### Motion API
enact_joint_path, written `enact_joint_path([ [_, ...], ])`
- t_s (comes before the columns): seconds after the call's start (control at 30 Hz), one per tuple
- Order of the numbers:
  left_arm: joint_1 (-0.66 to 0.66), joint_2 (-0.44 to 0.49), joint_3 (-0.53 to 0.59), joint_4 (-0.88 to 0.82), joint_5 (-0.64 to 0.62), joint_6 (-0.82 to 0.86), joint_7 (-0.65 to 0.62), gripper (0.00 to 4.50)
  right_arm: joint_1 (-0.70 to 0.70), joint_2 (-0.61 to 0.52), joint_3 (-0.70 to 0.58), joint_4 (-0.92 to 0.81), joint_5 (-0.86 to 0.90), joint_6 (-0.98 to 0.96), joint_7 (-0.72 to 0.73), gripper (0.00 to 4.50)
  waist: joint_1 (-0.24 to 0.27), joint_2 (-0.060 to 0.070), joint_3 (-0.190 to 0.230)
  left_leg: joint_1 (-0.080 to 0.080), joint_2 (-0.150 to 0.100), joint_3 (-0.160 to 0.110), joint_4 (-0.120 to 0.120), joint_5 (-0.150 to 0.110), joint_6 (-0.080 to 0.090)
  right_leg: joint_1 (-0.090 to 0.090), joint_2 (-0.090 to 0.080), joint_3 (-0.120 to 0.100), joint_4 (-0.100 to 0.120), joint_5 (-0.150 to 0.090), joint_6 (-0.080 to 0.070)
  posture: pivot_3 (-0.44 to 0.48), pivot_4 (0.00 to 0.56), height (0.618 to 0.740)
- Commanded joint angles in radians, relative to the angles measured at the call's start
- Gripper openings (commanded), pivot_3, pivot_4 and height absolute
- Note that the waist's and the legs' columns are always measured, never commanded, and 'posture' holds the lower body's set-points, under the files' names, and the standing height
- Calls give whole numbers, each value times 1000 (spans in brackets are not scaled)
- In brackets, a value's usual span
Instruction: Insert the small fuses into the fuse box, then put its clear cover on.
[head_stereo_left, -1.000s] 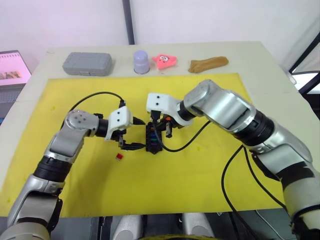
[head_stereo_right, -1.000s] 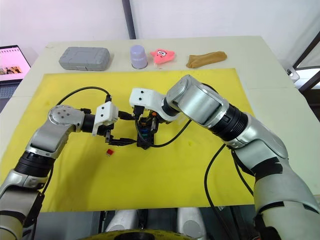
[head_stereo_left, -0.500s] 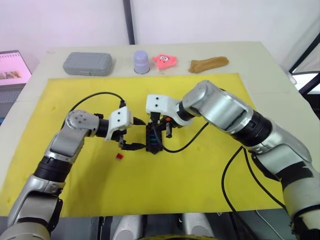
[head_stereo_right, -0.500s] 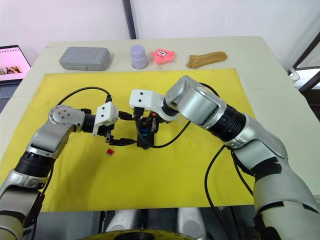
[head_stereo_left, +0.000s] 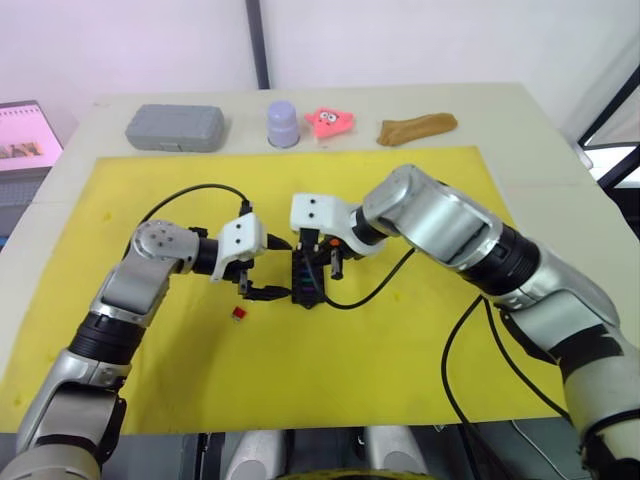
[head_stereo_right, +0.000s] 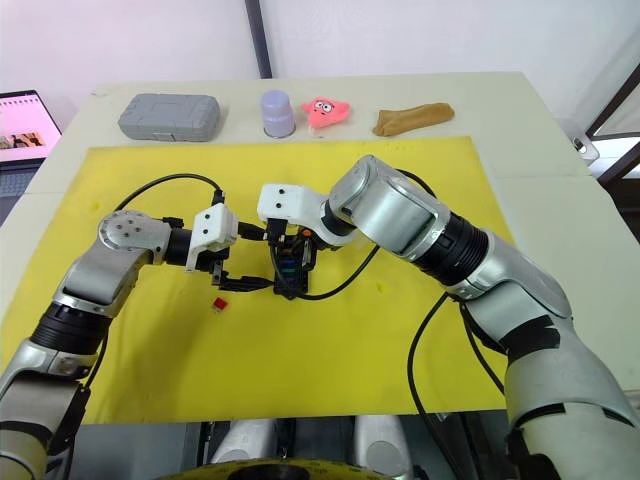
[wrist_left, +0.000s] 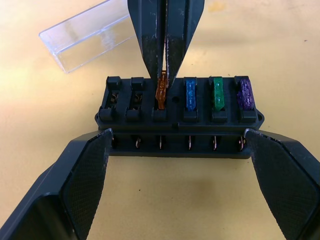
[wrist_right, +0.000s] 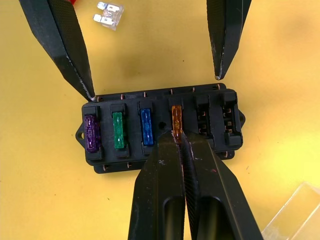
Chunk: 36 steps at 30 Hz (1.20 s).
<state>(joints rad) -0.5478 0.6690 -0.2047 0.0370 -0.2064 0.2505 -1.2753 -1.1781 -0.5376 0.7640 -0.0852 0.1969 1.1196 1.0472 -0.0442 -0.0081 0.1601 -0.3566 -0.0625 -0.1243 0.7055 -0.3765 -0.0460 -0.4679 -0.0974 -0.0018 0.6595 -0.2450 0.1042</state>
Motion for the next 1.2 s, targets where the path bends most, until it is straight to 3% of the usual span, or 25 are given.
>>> enact_joint_path([
  [0.03,-11,1,7,-11,-3,-13,3,4427,-12,5,6,-7,-26,-20,4,0,0,0,0,0,0,0,0,0,0,0,0,0,0,0,0,0,150,740],
  [0.63,2,6,9,-23,-6,-10,9,4427,1,11,19,-2,-68,-44,38,0,0,0,0,0,0,0,0,0,0,0,0,0,0,0,0,0,150,740],
  [0.73,2,8,9,-22,-5,-11,7,4500,-1,14,2,-9,-66,-36,32,919,0,0,0,0,0,0,0,0,0,0,0,0,0,0,0,0,150,740],
  [0.97,-1,9,11,-20,-5,-12,6,4500,-5,17,-35,-28,-48,-3,24,919,0,0,0,0,0,0,0,0,0,0,0,0,0,0,0,0,150,740],
  [1.2,-9,7,12,-11,-4,-15,8,4500,0,2,-151,-72,9,24,19,919,0,0,0,0,0,0,0,0,0,0,0,0,0,0,0,0,150,740],
])
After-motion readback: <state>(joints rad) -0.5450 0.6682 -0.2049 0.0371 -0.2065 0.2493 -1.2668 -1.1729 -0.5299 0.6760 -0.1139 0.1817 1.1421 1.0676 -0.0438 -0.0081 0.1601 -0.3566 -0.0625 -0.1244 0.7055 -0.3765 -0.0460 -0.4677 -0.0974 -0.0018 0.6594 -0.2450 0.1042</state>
